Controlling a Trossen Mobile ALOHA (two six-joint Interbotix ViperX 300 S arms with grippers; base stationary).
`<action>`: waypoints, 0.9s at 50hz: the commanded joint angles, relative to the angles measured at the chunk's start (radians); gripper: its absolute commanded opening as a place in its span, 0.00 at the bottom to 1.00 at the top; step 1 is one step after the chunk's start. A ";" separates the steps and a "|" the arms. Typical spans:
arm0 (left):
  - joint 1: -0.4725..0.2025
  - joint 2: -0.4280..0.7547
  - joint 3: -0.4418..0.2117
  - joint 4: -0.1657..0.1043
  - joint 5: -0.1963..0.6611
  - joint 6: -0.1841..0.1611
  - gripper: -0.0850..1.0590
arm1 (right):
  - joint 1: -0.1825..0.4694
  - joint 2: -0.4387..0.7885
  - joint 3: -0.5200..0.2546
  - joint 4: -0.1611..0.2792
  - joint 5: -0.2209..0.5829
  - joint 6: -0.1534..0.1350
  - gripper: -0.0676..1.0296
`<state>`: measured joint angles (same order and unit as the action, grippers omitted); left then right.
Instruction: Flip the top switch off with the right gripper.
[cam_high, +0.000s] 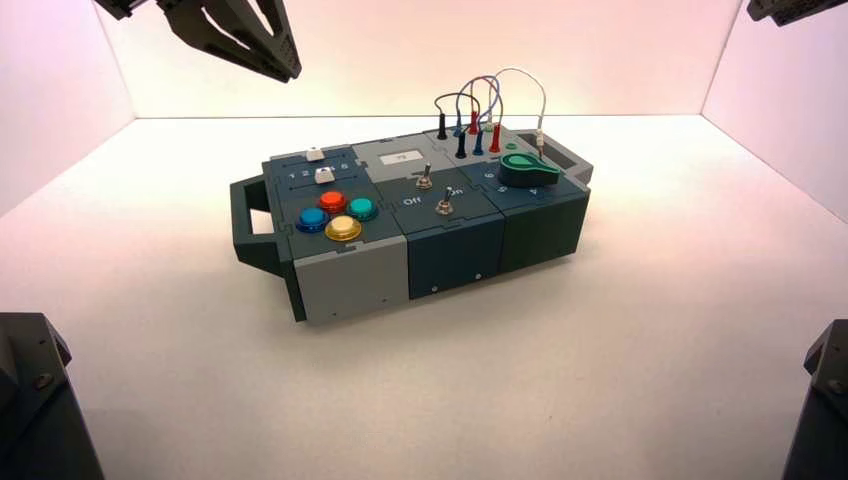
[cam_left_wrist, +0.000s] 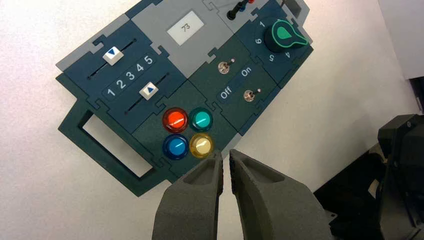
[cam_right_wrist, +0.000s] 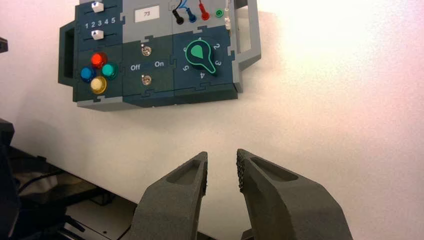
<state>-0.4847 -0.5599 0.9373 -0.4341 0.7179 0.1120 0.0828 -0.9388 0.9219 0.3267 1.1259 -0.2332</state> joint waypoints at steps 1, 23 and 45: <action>0.003 -0.002 -0.017 -0.003 -0.008 -0.005 0.15 | 0.005 0.008 -0.020 0.002 0.000 -0.009 0.37; 0.034 0.002 0.023 0.005 0.000 -0.040 0.17 | 0.006 0.003 -0.040 0.006 0.008 -0.014 0.37; 0.215 0.037 0.026 0.038 0.127 -0.098 0.23 | 0.163 0.107 -0.141 0.015 -0.017 0.005 0.37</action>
<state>-0.2899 -0.5292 0.9756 -0.4034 0.8406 0.0092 0.1779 -0.8790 0.8283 0.3329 1.1321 -0.2362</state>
